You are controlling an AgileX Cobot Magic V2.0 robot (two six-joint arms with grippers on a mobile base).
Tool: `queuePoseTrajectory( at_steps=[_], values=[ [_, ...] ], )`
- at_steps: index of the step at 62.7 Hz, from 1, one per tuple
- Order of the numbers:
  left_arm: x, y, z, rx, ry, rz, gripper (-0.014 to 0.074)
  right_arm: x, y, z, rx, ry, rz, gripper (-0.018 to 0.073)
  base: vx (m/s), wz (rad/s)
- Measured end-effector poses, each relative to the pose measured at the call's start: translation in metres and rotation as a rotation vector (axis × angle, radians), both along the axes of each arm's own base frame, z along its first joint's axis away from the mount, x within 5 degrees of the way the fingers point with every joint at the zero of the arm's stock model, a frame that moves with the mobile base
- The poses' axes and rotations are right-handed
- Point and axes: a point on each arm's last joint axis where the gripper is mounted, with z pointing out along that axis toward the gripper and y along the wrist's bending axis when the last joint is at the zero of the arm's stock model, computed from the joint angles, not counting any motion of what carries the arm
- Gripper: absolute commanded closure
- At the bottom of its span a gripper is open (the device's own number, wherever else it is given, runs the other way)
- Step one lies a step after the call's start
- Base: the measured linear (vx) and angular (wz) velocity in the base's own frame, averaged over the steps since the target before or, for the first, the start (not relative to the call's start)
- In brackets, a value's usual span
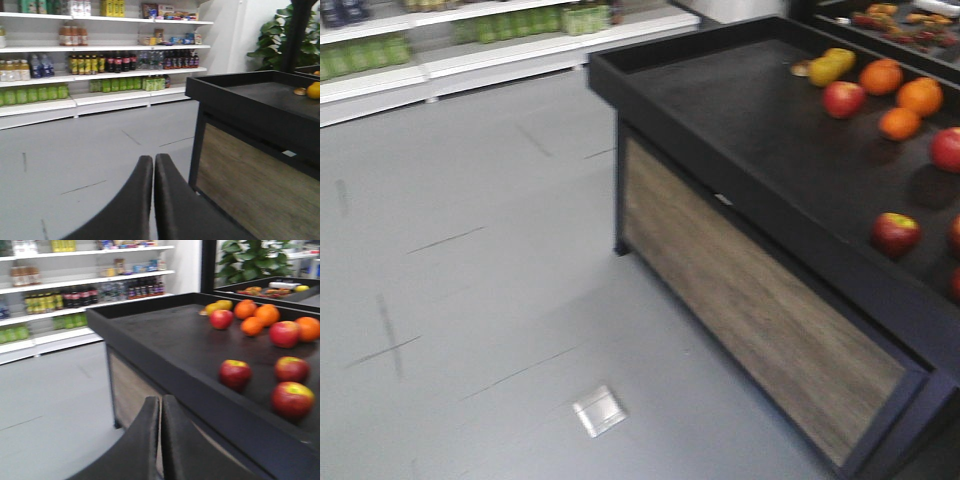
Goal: Pick three apples into basket with both arms
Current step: 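Turn the base toward the fruit tables and stop beside the blue basket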
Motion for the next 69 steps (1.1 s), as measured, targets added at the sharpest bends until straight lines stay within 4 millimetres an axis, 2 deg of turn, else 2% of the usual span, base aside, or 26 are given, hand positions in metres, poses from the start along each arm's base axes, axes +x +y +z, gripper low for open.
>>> queuePoseTrajectory(
  at_steps=[35,69],
  values=[
    [0.0,0.0,0.0,0.0,0.0,0.0,0.0603,0.0,0.0,0.0,0.0,0.0,0.0,0.0564,0.16,-0.61],
    [0.0,0.0,0.0,0.0,0.0,0.0,0.0603,0.0,0.0,0.0,0.0,0.0,0.0,0.0564,0.11,-0.46]
  ],
)
